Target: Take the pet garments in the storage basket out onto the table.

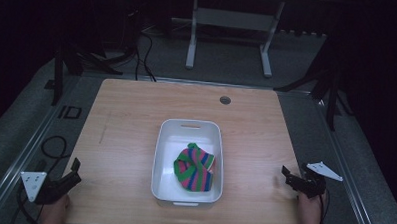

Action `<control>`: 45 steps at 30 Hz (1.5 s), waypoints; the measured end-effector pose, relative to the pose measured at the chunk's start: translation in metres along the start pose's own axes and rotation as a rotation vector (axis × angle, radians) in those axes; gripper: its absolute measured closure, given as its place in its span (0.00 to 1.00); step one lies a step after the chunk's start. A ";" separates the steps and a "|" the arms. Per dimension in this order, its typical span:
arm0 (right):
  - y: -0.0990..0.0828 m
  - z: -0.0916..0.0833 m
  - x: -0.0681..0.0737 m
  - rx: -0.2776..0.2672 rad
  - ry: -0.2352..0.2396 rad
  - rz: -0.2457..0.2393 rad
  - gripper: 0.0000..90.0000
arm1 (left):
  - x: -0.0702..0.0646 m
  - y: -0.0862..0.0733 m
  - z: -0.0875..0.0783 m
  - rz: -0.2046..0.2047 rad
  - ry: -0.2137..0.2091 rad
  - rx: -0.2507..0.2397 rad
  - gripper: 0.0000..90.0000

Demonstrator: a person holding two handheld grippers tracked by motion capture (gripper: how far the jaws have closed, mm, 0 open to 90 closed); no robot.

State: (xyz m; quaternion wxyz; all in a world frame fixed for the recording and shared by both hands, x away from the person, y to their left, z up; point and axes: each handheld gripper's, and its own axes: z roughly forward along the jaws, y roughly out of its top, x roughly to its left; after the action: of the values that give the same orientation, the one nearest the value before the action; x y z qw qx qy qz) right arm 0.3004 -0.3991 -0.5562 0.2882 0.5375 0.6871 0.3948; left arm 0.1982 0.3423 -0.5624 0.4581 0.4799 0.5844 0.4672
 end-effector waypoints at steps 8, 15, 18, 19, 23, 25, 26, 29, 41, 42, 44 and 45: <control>0.001 0.002 -0.006 0.027 0.051 0.035 0.15 | 0.001 0.000 0.001 -0.001 -0.002 0.006 0.01; 0.002 0.005 -0.014 0.081 0.191 0.019 0.16 | 0.001 0.000 0.001 -0.001 -0.013 0.015 0.01; 0.002 0.008 -0.014 0.136 0.228 -0.015 0.16 | 0.001 0.000 0.002 -0.005 -0.015 0.016 0.01; 0.002 0.008 -0.012 0.123 0.231 -0.037 0.16 | 0.001 0.000 0.001 -0.004 -0.016 0.017 0.01; 0.005 0.010 -0.001 0.134 0.316 -0.165 0.16 | 0.001 0.000 0.001 -0.001 -0.022 0.020 0.01; 0.006 0.011 0.005 0.164 0.398 -0.192 0.16 | 0.001 0.000 0.002 0.001 -0.024 0.022 0.01; 0.007 0.012 0.008 0.179 0.427 -0.205 0.16 | 0.001 0.000 0.002 0.001 -0.026 0.022 0.01; 0.012 0.015 0.019 0.243 0.493 -0.222 0.15 | 0.001 0.000 0.002 -0.003 -0.029 0.022 0.01; 0.039 0.010 0.062 0.257 0.684 -0.359 0.15 | 0.001 0.000 0.002 -0.004 -0.036 0.027 0.01; 0.043 0.008 0.066 0.257 0.696 -0.376 0.14 | 0.001 0.000 0.002 -0.004 -0.037 0.026 0.01; 0.050 0.005 0.074 0.254 0.711 -0.404 0.15 | 0.001 0.000 0.002 -0.003 -0.036 0.027 0.01; 0.054 0.003 0.079 0.253 0.719 -0.415 0.15 | 0.001 0.000 0.002 -0.003 -0.038 0.027 0.01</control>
State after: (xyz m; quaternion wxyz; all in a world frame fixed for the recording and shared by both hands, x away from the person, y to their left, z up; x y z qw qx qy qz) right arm 0.3102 -0.3165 -0.5097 0.0358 0.2474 0.8803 0.4031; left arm 0.1999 0.3434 -0.5627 0.4631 0.4940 0.5825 0.4496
